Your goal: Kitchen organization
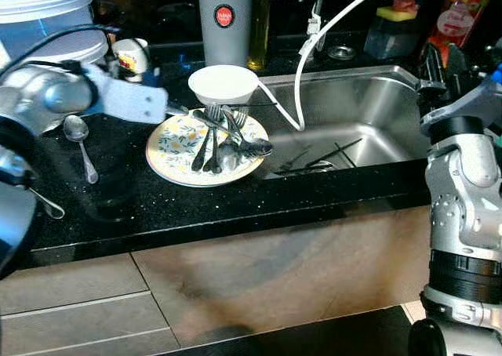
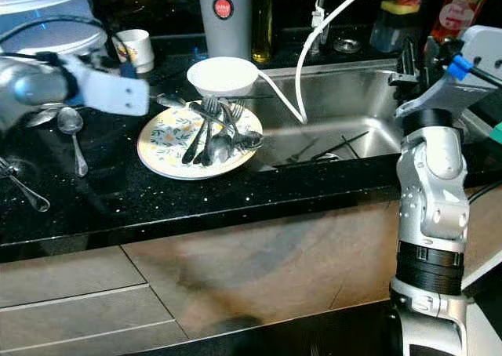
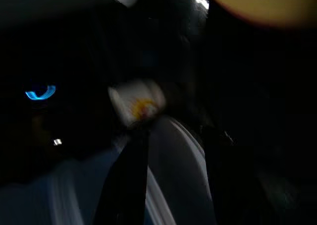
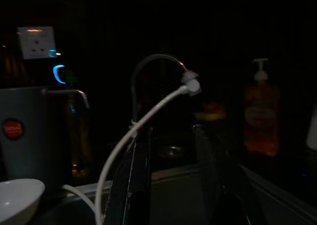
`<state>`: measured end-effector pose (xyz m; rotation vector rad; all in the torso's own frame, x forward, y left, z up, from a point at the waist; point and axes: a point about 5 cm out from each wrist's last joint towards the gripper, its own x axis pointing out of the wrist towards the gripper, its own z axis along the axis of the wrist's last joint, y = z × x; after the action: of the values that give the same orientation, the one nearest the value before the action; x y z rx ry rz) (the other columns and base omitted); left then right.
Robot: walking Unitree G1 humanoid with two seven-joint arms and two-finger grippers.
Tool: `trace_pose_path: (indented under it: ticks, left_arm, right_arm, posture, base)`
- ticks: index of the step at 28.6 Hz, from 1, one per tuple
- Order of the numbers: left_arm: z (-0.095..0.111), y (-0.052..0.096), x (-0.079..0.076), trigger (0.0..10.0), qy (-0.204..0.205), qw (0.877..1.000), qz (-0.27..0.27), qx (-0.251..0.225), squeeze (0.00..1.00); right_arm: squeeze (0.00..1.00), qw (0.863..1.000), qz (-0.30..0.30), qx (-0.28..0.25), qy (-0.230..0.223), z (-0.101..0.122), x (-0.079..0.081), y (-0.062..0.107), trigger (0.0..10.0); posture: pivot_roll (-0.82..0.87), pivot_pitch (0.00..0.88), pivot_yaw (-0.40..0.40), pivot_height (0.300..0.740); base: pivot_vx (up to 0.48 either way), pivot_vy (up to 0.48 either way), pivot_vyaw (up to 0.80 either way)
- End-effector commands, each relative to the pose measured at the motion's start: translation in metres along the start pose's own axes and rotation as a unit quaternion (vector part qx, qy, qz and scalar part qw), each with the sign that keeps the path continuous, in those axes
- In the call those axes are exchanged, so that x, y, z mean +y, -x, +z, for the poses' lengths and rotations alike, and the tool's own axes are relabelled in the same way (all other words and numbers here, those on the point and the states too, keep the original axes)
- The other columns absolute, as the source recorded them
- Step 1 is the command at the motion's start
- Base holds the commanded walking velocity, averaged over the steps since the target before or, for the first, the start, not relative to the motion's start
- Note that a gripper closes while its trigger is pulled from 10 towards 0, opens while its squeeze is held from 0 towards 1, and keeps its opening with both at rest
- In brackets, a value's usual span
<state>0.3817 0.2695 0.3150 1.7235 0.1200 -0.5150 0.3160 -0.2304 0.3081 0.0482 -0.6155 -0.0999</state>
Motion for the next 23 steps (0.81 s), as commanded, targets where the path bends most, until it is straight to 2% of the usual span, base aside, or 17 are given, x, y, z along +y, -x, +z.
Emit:
trace_pose_path:
  ticks: [1,2,4,7,10,16,18,19,23]
  left_arm:
    - [-0.024,0.02,-0.007,10.0,0.002,0.998,-0.041,0.039,0.0]
    - [-0.024,0.02,-0.007,10.0,0.002,0.998,-0.041,0.039,0.0]
    - [-0.038,0.031,-0.013,10.0,-0.008,0.995,-0.069,0.07,0.0]
    - [-0.045,0.036,-0.021,10.0,-0.016,0.992,-0.096,0.086,0.0]
    - [-0.049,0.038,-0.029,10.0,-0.019,0.988,-0.123,0.096,0.0]
    - [-0.051,0.039,-0.036,10.0,-0.019,0.985,-0.143,0.099,0.0]
    - [-0.057,0.043,-0.048,10.0,-0.026,0.978,-0.174,0.116,0.0]
    - [-0.057,0.043,-0.048,10.0,-0.026,0.978,-0.174,0.116,0.0]
    - [-0.067,0.05,-0.066,10.0,-0.036,0.966,-0.216,0.139,0.0]
  right_arm:
    - [0.0,1.0,0.005,-0.003,-0.003,0.0,0.003,0.002,10.0]
    - [0.0,1.0,0.005,-0.003,-0.003,0.0,0.003,0.002,10.0]
    - [0.0,1.0,0.007,-0.002,-0.005,-0.001,0.004,0.002,10.0]
    - [0.0,1.0,0.009,0.001,-0.009,-0.003,0.006,0.001,10.0]
    - [0.0,1.0,0.012,0.003,-0.014,-0.005,0.009,0.001,10.0]
    - [0.0,1.0,0.013,0.004,-0.014,-0.005,0.009,0.001,10.0]
    - [0.0,1.0,0.011,0.004,-0.014,-0.005,0.008,0.001,10.0]
    - [0.0,1.0,0.011,0.004,-0.014,-0.005,0.008,0.001,10.0]
    - [0.0,1.0,0.01,0.005,-0.014,-0.006,0.008,0.002,10.0]
  posture:
    - [0.04,0.009,0.017,0.74]
    - [0.04,0.009,0.017,0.74]
    - [0.04,0.009,0.017,0.74]
    - [0.07,0.015,0.014,0.74]
    - [0.07,0.018,0.013,0.74]
    - [0.07,0.018,0.013,0.74]
    - [0.07,0.019,0.014,0.74]
    - [0.07,0.019,0.014,0.74]
    - [0.07,0.021,0.013,0.74]
  base:
    - [0.0,0.0,0.0]
    - [0.0,0.0,0.0]
    - [0.0,0.0,0.0]
    - [0.0,0.0,0.0]
    - [0.0,0.0,0.0]
    - [0.0,0.0,0.0]
    - [0.0,0.0,0.0]
    - [0.0,0.0,0.0]
    - [0.0,0.0,0.0]
